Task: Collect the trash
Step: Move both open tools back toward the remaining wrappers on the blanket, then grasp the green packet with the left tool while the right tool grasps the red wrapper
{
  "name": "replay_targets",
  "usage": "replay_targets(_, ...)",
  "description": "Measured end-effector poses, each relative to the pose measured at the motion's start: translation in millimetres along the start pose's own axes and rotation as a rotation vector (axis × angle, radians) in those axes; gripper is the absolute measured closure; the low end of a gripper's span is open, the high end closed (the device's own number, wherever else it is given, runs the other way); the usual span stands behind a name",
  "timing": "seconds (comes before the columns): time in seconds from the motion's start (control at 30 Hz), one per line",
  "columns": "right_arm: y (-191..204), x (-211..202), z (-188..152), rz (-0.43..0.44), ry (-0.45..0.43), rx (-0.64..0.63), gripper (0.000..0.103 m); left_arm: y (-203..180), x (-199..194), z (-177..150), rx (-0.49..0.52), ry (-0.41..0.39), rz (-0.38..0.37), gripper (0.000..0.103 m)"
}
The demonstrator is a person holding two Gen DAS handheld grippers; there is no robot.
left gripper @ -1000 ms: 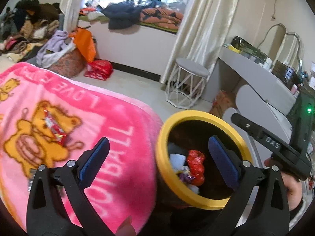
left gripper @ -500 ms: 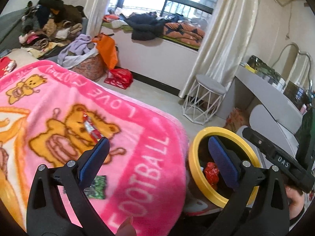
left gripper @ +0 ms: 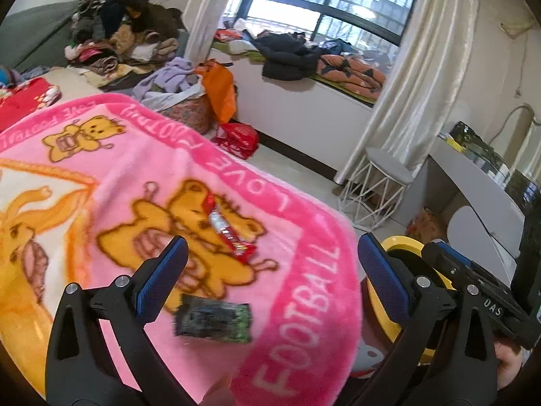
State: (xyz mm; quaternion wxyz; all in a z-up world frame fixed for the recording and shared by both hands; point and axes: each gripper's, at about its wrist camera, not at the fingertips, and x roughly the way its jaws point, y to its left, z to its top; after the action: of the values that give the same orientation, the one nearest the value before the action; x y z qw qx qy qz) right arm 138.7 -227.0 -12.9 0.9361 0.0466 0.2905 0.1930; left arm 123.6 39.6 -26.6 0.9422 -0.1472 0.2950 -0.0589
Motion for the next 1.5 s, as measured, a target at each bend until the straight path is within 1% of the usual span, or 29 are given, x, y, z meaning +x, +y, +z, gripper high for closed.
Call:
replay_targets(0.17,18.7,20.6,3.5,0.035,0.040,-0.038,0.039,27.9,0.3,-5.3,-0.030,0.040,0.042,0.011)
replay_targets(0.2,20.5,24.2,3.9,0.041,0.045,-0.040,0.039,34.8,1.7,-7.7,-0.034,0.058,0.057,0.011)
replay_targets(0.33,31.7,46.3,8.0,0.079,0.086,-0.047,0.039,53.1,5.9,-18.8,-0.049,0.116,0.067,0.012)
replay_targets(0.4,38.4,58.9,11.2,0.091,0.109,-0.063,0.039,58.4,8.3,-24.7,-0.050,0.143,0.069,0.023)
replay_targets(0.43,42.7,65.6,12.8,0.095,0.119,-0.074,0.039,60.4,9.7,-27.3,-0.053,0.157,0.065,0.025)
replay_targets(0.47,47.9,74.7,14.4,0.100,0.136,-0.087,0.039,63.0,11.5,-30.6,-0.061,0.173,0.058,0.028)
replay_targets(0.5,50.9,80.2,14.7,0.103,0.145,-0.094,0.039,65.7,13.2,-33.9,-0.074,0.190,0.047,0.034)
replay_targets(0.57,58.8,96.3,16.7,0.119,0.171,-0.107,0.039,69.1,16.5,-40.9,-0.097,0.219,0.020,0.041)
replay_targets(0.7,71.7,124.0,19.4,0.153,0.223,-0.120,0.041,73.7,24.7,-51.1,-0.134,0.267,-0.012,0.047)
replay_targets(0.8,81.0,149.2,16.2,0.180,0.276,-0.119,0.046,76.0,30.2,-56.4,-0.158,0.291,-0.027,0.051)
replay_targets(0.87,83.4,160.2,12.6,0.180,0.302,-0.120,0.050,77.5,34.8,-59.9,-0.172,0.305,-0.032,0.053)
replay_targets(1.0,88.2,184.5,4.2,0.194,0.361,-0.107,0.055,77.6,40.2,-65.8,-0.179,0.320,-0.037,0.053)
replay_targets(1.1,90.3,198.0,-3.0,0.181,0.389,-0.110,0.061,77.2,43.0,-68.7,-0.174,0.324,-0.034,0.053)
replay_targets(1.13,91.1,200.7,-5.2,0.181,0.394,-0.110,0.065,77.0,44.0,-69.0,-0.173,0.324,-0.032,0.053)
replay_targets(1.17,90.9,203.4,-7.6,0.179,0.400,-0.109,0.073,77.0,44.9,-69.5,-0.173,0.324,-0.033,0.053)
replay_targets(1.23,90.9,205.2,-10.8,0.176,0.399,-0.105,0.082,78.1,46.3,-68.5,-0.177,0.323,-0.035,0.053)
replay_targets(1.3,88.4,201.1,-11.9,0.182,0.386,-0.096,0.087,78.7,46.7,-68.2,-0.182,0.320,-0.039,0.053)
replay_targets(1.33,86.5,197.5,-12.1,0.181,0.375,-0.091,0.087,78.7,46.7,-68.4,-0.183,0.319,-0.040,0.054)
replay_targets(1.43,78.8,182.6,-10.9,0.174,0.334,-0.069,0.088,79.5,47.2,-67.3,-0.193,0.311,-0.045,0.063)
replay_targets(1.5,73.8,172.6,-9.8,0.164,0.308,-0.057,0.088,81.1,47.2,-66.2,-0.208,0.308,-0.059,0.075)
